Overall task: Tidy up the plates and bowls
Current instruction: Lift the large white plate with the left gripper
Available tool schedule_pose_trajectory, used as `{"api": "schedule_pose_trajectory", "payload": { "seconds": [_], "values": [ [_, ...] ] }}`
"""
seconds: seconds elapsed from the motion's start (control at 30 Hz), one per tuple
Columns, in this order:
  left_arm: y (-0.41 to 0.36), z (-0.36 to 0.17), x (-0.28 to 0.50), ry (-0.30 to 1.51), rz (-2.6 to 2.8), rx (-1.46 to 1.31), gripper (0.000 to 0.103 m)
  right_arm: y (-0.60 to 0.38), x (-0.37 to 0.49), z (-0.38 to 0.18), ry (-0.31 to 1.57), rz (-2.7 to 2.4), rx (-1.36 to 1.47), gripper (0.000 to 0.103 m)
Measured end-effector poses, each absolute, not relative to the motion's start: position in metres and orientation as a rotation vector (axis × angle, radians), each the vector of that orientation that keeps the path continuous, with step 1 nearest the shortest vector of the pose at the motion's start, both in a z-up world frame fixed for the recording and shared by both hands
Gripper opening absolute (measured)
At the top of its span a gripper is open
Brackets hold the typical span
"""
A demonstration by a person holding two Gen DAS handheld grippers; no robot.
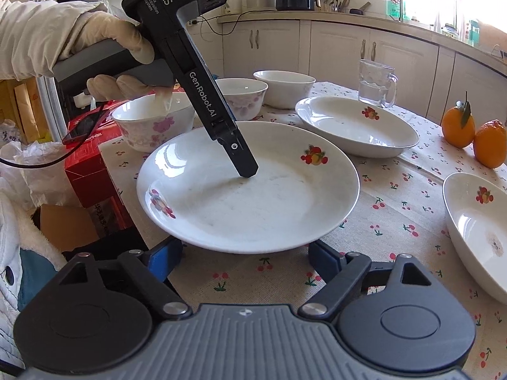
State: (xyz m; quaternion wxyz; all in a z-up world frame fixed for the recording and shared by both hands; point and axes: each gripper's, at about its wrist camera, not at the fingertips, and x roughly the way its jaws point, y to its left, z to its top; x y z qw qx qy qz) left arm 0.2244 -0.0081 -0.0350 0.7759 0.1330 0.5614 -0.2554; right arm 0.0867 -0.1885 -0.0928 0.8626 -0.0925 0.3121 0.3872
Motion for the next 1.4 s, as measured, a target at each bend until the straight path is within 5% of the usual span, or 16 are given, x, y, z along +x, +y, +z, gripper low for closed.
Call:
{"api": "schedule_pose_trajectory", "payload": {
  "seconds": [1.4],
  "values": [
    [-0.050,-0.010,0.239,1.205,-0.688,0.277,0.064,-0.234,0.095,-0.070,0.691,0.794,-0.228,0.090]
  ]
}}
